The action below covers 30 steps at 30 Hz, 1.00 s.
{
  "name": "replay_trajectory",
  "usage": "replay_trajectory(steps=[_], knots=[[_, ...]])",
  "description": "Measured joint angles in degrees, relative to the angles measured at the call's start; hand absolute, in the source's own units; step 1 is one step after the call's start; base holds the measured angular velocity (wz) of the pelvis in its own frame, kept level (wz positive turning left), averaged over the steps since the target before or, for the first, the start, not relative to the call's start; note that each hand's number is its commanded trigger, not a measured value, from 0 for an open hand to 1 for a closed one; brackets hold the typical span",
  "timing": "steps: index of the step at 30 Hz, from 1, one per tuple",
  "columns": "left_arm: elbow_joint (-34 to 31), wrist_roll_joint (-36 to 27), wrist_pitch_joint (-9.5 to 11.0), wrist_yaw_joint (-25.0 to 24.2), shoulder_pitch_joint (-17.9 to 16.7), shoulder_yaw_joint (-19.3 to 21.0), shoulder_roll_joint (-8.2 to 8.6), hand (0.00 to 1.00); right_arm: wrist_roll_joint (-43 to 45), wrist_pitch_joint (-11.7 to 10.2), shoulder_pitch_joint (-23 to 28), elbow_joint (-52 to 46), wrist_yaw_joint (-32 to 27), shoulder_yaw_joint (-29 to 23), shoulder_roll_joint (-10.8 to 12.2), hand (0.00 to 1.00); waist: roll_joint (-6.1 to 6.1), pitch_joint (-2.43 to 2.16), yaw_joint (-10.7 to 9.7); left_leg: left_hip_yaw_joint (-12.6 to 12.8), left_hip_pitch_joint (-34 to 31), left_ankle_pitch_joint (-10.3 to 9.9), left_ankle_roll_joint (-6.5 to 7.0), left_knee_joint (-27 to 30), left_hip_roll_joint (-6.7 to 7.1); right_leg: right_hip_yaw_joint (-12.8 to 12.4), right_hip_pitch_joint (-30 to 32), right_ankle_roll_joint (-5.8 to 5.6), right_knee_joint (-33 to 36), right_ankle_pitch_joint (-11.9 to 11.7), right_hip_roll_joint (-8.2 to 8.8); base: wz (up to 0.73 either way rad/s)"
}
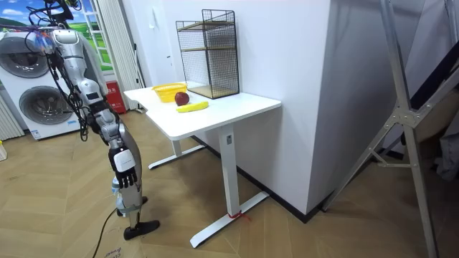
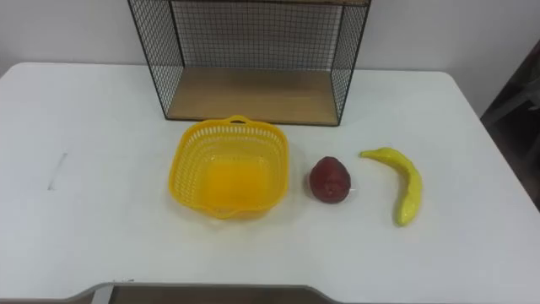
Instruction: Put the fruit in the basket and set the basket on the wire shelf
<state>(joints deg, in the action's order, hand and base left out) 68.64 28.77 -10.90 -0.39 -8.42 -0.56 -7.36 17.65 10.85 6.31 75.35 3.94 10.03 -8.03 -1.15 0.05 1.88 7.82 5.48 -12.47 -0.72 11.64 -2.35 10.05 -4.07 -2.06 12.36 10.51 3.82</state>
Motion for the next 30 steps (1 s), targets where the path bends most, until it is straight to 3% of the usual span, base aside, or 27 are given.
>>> replay_trajectory(steps=[10,17,25,28,30], knots=[[-0.1,-3.3,-0.5,0.7,-0.5,0.7,0.12,0.00,-3.4,0.5,0.0,0.5,0.5,-3.0,0.0,0.00,-0.13,-0.11,-0.2,0.0,1.0,0.0,-0.01,-0.6,0.06,-0.2,-1.1,-0.11,-0.7,0.1,-0.08,0.00],[-0.1,-4.5,-0.2,1.5,-0.5,5.0,0.32,0.00,-12.9,0.5,0.5,0.7,-1.6,-8.3,0.1,0.00,-0.03,-0.05,-0.3,0.0,0.9,0.0,-0.01,-0.8,0.05,-0.3,-1.1,-0.13,-0.9,0.1,-0.13,0.00],[-0.5,-5.9,1.7,5.2,-2.4,9.1,1.88,0.00,-39.4,0.5,4.7,0.6,-8.5,-15.4,0.5,0.00,0.07,0.01,-1.5,0.3,0.7,0.0,-0.06,-1.3,0.00,-0.5,-1.1,-0.14,-1.5,0.1,-0.33,0.00],[-0.5,-8.4,2.7,5.4,-3.1,12.8,2.09,0.00,-52.0,0.3,5.9,0.5,-11.2,-22.9,0.8,0.00,0.47,0.30,-2.3,1.6,1.2,0.0,-0.07,-1.5,-0.11,-1.9,-0.8,-0.14,-0.6,0.2,-0.41,-0.19],[-0.7,-13.1,3.9,6.6,-4.0,15.6,1.78,0.00,-69.1,-2.9,5.5,-2.1,-13.1,-31.2,1.2,0.00,0.45,0.28,-4.7,2.0,1.3,-0.1,-0.06,-1.4,-0.13,-2.2,-0.4,-0.13,-0.6,0.2,-0.43,-0.16]])
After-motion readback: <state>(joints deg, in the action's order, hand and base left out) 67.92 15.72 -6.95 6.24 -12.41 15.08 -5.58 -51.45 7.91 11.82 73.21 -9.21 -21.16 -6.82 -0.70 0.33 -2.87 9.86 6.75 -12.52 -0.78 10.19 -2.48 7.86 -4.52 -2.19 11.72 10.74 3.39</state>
